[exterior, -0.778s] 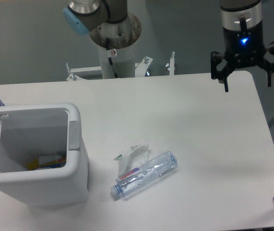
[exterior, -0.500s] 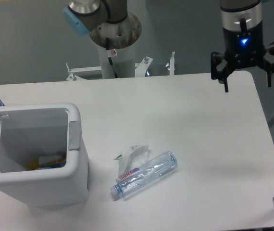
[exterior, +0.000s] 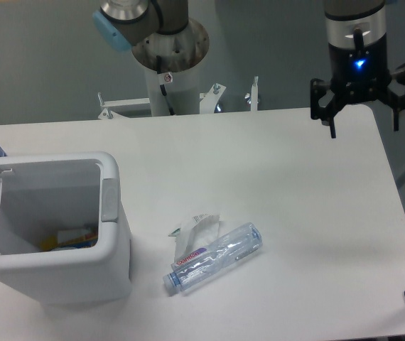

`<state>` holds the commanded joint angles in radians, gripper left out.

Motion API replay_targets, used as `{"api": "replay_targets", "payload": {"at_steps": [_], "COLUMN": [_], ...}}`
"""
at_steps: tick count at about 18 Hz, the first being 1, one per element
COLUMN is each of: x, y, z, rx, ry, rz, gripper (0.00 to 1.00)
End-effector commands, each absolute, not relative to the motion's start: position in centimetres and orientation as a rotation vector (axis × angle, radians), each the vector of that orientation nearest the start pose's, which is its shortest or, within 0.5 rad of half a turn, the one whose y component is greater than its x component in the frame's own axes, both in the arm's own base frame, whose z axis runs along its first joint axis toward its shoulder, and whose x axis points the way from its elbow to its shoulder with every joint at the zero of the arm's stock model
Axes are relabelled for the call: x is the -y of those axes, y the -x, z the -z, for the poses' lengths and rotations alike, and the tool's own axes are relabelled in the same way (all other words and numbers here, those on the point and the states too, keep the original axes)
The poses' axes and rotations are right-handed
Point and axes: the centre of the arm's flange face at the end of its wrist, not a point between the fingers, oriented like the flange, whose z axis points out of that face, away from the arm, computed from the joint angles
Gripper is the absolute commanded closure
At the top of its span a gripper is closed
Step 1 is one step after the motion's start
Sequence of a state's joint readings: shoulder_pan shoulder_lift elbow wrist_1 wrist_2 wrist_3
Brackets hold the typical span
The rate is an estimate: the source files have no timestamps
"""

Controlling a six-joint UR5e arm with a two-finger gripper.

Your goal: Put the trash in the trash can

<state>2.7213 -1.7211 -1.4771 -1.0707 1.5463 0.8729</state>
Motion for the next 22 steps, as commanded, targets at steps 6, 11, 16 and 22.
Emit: {"api": "replay_targets", "payload": {"at_steps": [6,11,16,22], "x": [-38.3,-42.0,-45.5,-46.9], "y": [46.8,45.4,43.1,39.2], "z": [-47.8,-44.4,-39.8,-32.6], "rx": [0.457,0.441,0.351,0.213], "ry": [2.745,2.775,2.841,2.956], "rz": [-0.540,-0.462,-0.359,-0.218], "gripper": [0.00,0.00,0.00,0.00]}}
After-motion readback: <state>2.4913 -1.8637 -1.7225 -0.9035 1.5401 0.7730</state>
